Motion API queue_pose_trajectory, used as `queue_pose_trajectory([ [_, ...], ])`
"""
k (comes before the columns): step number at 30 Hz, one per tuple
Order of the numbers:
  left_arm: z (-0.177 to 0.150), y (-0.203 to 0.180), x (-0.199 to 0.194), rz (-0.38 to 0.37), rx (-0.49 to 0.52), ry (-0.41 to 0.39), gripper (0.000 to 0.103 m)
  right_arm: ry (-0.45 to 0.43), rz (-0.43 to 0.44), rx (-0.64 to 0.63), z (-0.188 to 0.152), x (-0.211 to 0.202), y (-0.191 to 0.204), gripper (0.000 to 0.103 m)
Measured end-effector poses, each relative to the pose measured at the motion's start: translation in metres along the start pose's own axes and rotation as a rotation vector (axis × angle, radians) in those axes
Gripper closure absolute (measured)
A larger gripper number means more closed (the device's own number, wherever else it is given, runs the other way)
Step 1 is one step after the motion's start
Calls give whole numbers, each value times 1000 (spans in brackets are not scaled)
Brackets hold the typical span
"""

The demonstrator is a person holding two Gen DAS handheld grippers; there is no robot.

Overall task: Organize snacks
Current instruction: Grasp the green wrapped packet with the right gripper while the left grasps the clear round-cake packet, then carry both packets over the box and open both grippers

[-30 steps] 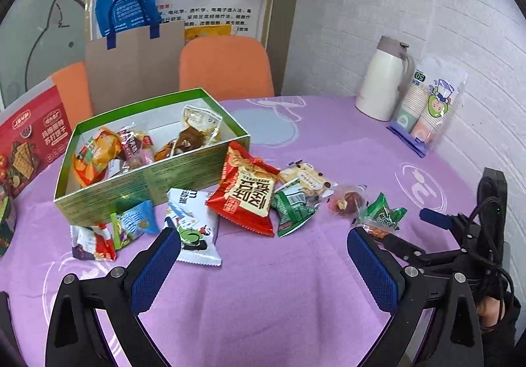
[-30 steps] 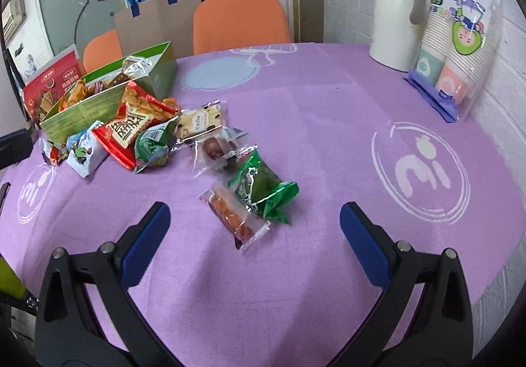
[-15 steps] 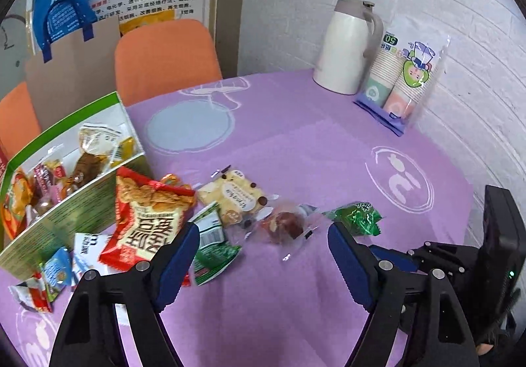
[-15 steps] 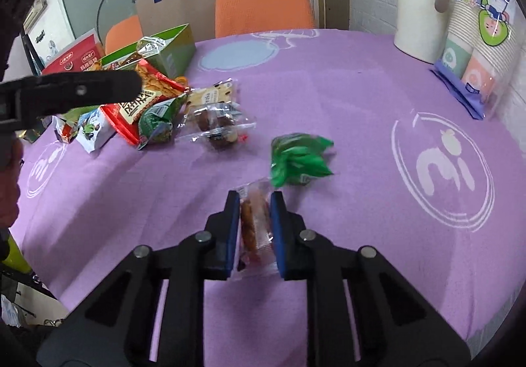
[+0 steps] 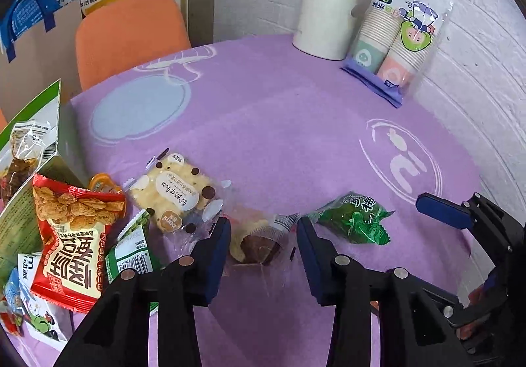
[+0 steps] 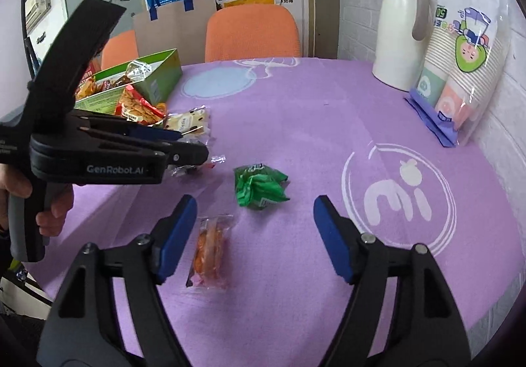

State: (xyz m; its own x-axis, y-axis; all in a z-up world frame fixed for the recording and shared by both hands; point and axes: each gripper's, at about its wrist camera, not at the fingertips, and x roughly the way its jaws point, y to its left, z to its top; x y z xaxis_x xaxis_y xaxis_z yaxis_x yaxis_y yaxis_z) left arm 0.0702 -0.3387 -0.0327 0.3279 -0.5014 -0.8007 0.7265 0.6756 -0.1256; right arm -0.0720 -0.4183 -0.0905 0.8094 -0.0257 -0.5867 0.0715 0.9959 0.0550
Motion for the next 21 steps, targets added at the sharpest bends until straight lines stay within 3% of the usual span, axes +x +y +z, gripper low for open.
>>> queue_pose_trajectory([
  [3, -3, 0, -3, 8, 15, -8, 60, 45, -4, -36, 6, 17, 3, 29],
  [5, -3, -2, -1, 21, 30, -7, 50, 63, 3, -46, 7, 26, 3, 29],
  [7, -5, -2, 3, 19, 36, 6, 50, 78, 7, -48, 8, 33, 4, 30],
  [10, -9, 0, 13, 4, 28, 29, 51, 105, 22, -48, 9, 44, 4, 43],
  [12, -10, 2, 16, -9, 19, 26, 58, 139, 25, -59, 8, 51, 6, 69],
  [16, -11, 6, 8, -47, 2, 28, 61, 113, 41, -54, 10, 41, 14, 72],
  [21, -16, 15, -22, -47, -26, -32, 61, 71, 40, -87, 18, 21, 30, 73],
])
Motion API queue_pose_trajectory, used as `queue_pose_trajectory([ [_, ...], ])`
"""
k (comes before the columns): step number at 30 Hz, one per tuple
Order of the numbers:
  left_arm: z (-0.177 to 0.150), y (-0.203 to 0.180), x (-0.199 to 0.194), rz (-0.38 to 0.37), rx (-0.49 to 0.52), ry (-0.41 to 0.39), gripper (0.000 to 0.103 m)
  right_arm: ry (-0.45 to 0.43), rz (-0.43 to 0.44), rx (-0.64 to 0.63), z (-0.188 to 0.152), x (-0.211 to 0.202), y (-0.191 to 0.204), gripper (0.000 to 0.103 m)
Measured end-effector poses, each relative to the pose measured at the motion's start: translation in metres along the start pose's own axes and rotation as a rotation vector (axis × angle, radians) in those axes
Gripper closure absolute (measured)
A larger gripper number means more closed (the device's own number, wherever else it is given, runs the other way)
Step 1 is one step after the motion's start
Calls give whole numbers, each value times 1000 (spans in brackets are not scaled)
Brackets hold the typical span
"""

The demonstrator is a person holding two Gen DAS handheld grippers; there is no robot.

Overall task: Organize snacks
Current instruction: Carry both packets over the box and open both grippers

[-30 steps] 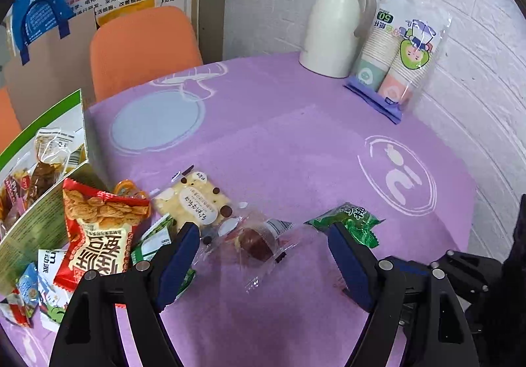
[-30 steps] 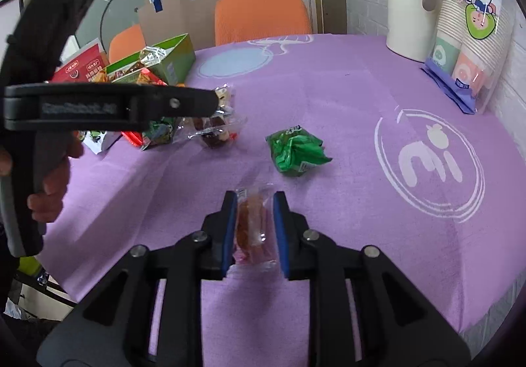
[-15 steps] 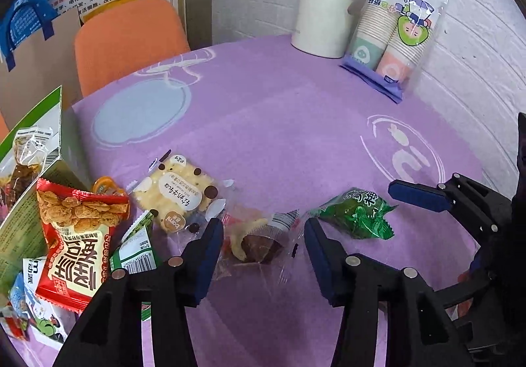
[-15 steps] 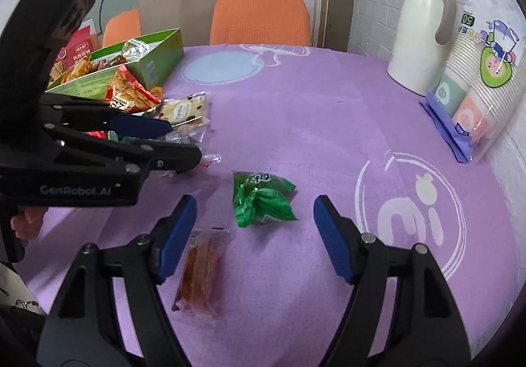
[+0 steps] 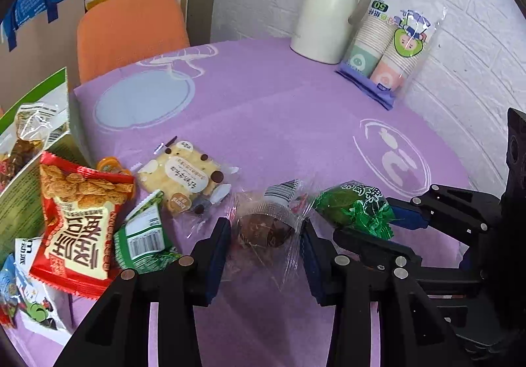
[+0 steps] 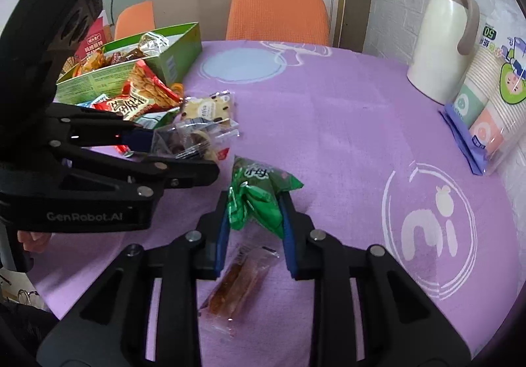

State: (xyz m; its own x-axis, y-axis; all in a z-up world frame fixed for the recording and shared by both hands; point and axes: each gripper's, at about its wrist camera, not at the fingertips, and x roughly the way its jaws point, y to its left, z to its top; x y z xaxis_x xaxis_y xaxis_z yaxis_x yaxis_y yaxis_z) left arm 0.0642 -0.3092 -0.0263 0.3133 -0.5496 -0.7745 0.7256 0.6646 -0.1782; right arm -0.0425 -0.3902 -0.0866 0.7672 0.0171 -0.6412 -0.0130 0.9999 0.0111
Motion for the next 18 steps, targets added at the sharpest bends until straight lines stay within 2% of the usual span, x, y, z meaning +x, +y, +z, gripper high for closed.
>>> queue_pose_trajectory([
  [7, -1, 31, -67, 64, -52, -128, 61, -78, 46, -31, 27, -23, 35, 73],
  [12, -1, 78, -123, 131, -128, -220, 61, -142, 120, -32, 57, -29, 64, 73],
  [18, -5, 139, -166, 224, -200, -264, 61, -177, 201, -26, 102, -12, 96, 73],
])
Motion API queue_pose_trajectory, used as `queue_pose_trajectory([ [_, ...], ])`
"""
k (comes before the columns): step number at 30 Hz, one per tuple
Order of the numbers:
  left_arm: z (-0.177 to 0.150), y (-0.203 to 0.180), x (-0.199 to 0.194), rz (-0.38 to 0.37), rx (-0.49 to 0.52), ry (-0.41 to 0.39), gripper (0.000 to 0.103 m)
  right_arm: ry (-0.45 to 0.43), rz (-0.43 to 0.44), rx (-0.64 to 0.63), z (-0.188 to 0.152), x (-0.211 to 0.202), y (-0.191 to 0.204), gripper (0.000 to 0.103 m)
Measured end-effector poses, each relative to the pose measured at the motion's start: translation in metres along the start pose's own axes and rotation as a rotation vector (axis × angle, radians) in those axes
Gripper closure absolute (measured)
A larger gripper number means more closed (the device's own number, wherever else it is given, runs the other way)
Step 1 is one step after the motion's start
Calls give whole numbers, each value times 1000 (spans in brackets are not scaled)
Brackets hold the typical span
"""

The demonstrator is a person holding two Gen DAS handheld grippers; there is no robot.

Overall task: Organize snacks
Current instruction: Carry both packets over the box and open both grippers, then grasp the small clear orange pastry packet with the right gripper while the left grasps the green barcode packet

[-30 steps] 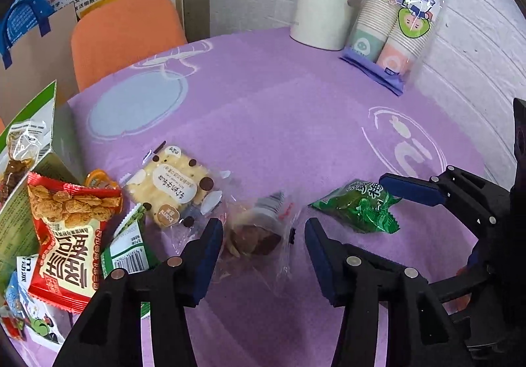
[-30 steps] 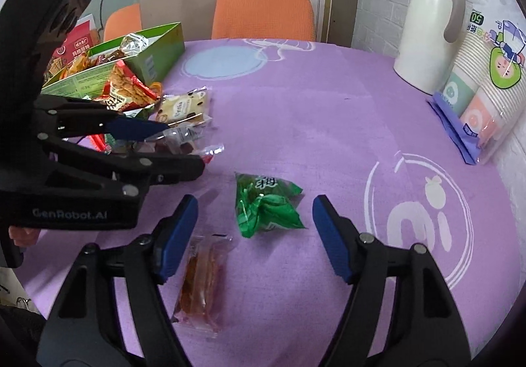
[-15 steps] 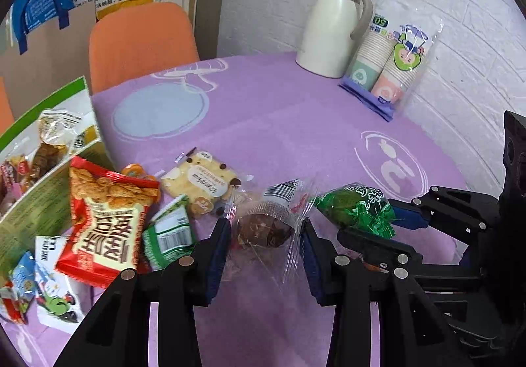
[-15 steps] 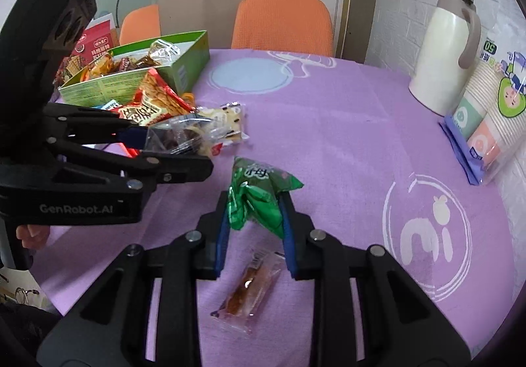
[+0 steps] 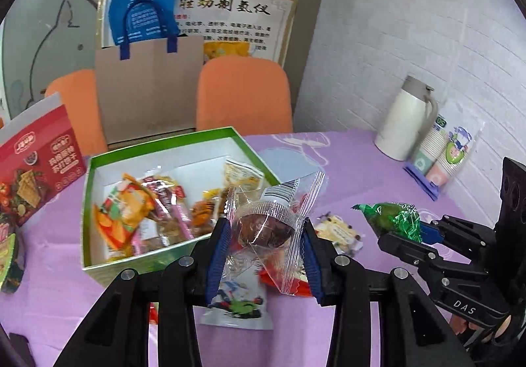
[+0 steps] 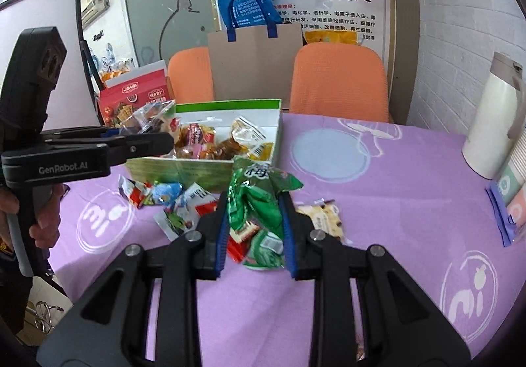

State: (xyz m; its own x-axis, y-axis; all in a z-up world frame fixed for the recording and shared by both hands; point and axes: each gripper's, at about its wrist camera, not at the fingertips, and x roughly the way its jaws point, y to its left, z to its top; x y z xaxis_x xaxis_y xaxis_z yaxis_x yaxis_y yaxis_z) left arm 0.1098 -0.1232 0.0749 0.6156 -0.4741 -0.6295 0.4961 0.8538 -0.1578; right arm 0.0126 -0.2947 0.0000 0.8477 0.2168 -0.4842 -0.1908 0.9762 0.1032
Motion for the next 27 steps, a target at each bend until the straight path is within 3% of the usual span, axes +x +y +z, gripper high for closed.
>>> queue_pose_trajectory([
  [8, 13, 60, 13, 89, -58, 21, 61, 45, 56, 34, 34, 79, 14, 73],
  [17, 22, 94, 50, 113, -95, 72, 61, 87, 69, 2, 62, 144, 31, 72],
  [20, 22, 97, 59, 122, -95, 82, 59, 108, 50, -48, 65, 163, 41, 68],
  [21, 21, 97, 61, 131, -90, 81, 59, 110, 29, -75, 64, 167, 44, 61],
  [22, 21, 98, 62, 142, -85, 76, 55, 114, 4, -101, 63, 170, 47, 53],
  [23, 20, 98, 62, 153, -81, 71, 41, 108, -24, -118, 61, 171, 48, 34],
  [24, 19, 99, 61, 161, -78, 62, 31, 89, -47, -130, 59, 169, 49, 24],
  [25, 17, 99, 59, 179, -78, 47, 13, 74, -56, -137, 58, 167, 48, 22],
  [26, 16, 100, 56, 201, -80, 31, 4, 64, -58, -141, 57, 164, 47, 20],
  [27, 15, 101, 53, 226, -84, 14, 1, 66, -57, -138, 55, 162, 45, 16],
])
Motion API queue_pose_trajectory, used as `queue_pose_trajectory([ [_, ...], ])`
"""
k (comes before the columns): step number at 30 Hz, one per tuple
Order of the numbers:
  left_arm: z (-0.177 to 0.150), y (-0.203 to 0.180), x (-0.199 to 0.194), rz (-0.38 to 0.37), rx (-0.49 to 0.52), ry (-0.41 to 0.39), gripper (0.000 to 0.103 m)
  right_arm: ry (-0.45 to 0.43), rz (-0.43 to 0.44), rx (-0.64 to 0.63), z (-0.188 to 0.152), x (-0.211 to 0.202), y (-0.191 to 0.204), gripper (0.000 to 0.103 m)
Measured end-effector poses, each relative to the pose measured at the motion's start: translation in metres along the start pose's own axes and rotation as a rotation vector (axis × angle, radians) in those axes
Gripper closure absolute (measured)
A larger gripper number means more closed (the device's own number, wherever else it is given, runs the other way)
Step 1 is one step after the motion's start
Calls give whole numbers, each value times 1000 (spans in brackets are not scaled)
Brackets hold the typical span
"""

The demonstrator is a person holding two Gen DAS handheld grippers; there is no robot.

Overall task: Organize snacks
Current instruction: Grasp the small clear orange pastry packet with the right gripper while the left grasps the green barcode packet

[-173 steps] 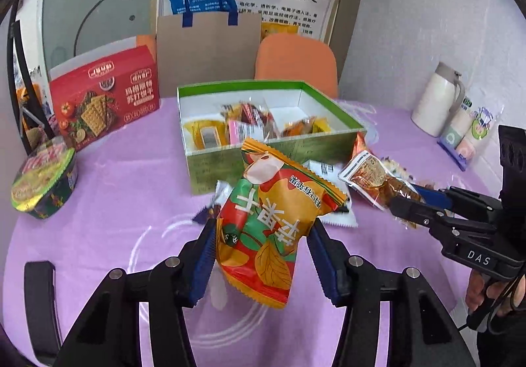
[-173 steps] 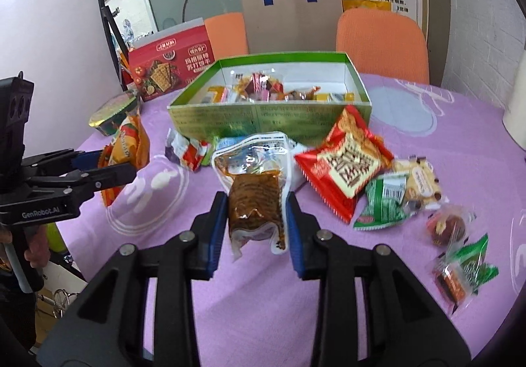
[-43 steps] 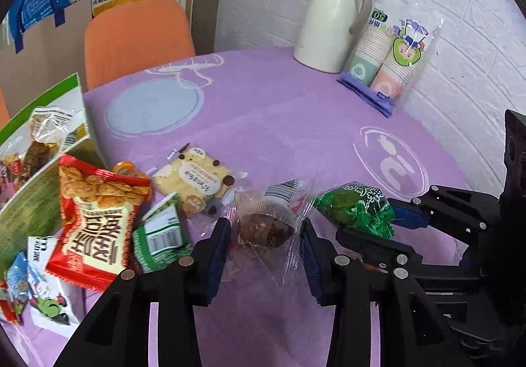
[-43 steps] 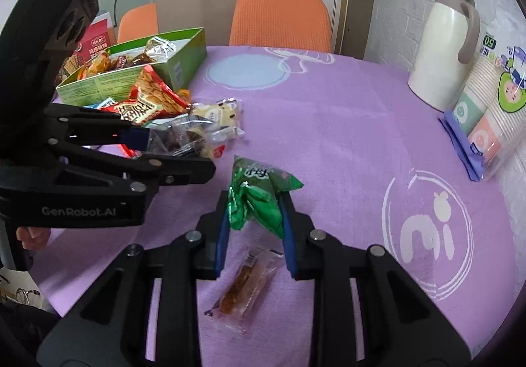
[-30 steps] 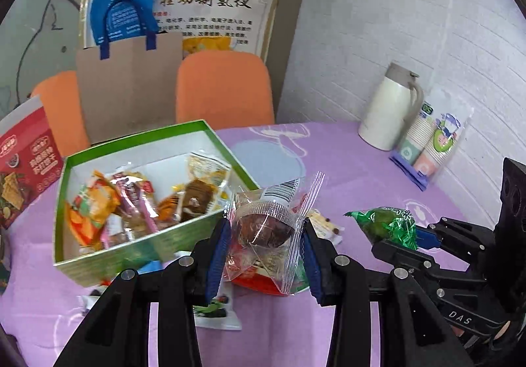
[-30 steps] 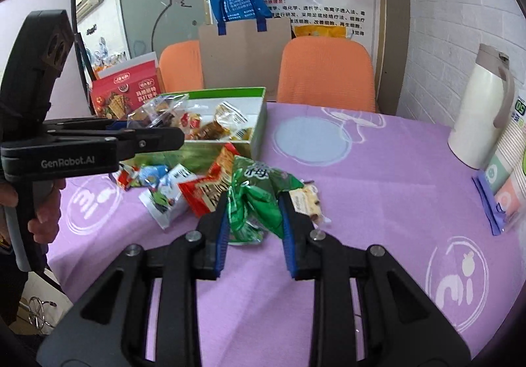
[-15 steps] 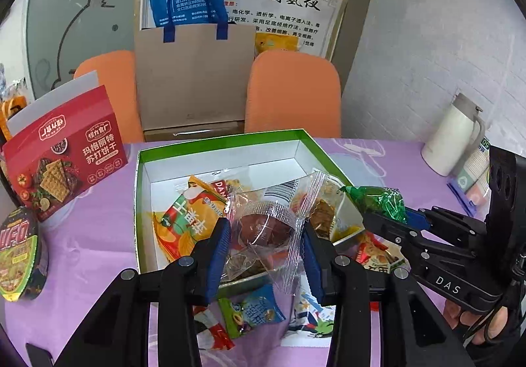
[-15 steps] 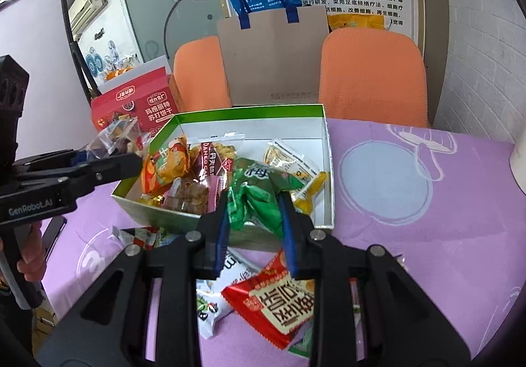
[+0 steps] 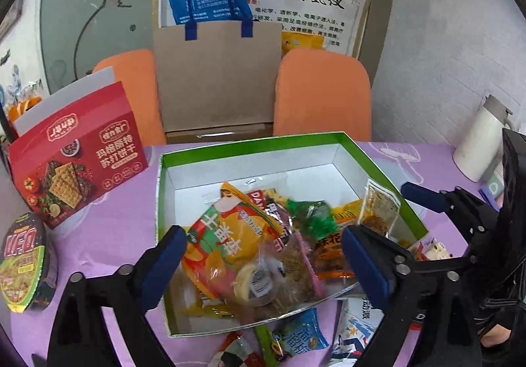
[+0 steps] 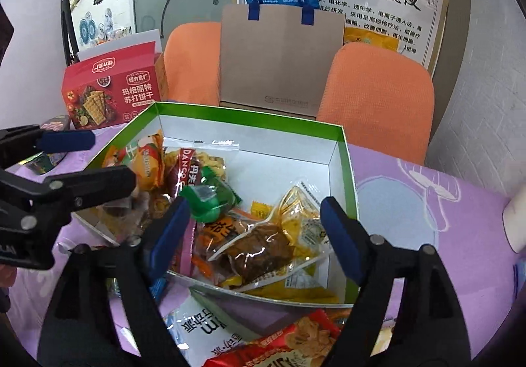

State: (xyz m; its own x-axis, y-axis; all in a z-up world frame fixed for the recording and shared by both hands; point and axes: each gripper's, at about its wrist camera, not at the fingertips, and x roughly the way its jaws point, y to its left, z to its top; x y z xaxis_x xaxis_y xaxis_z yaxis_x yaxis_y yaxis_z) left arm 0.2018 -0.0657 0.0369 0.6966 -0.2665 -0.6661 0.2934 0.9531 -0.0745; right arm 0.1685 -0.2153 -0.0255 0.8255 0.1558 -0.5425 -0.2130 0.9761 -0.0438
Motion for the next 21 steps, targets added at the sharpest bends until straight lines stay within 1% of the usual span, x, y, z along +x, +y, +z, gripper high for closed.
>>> queue_pose_trajectory([
  [2, -1, 4, -4, 12, -7, -12, 0, 12, 8, 25, -2, -3, -5, 10],
  [3, -1, 5, -5, 13, -11, -9, 0, 13, 9, 39, -3, -4, -7, 9],
  [7, -2, 9, -13, 34, -17, -8, 0, 34, 12, 81, -5, -16, -13, 8],
  [9, -2, 9, -23, 42, -14, -20, 0, 27, 32, 100, -4, -28, -14, 8],
  [13, -6, 4, -48, 73, -3, -36, 0, -12, 60, 111, -4, -63, -12, 7],
  [15, -10, 0, -61, 84, 4, -38, 0, -32, 69, 111, -6, -81, -11, 4],
  [17, -16, -5, -73, 88, 7, -34, 0, -58, 74, 118, -10, -103, -11, 3],
  [21, -34, -19, -95, 52, 26, -45, 0, -94, 53, 123, -28, -146, -16, 1],
])
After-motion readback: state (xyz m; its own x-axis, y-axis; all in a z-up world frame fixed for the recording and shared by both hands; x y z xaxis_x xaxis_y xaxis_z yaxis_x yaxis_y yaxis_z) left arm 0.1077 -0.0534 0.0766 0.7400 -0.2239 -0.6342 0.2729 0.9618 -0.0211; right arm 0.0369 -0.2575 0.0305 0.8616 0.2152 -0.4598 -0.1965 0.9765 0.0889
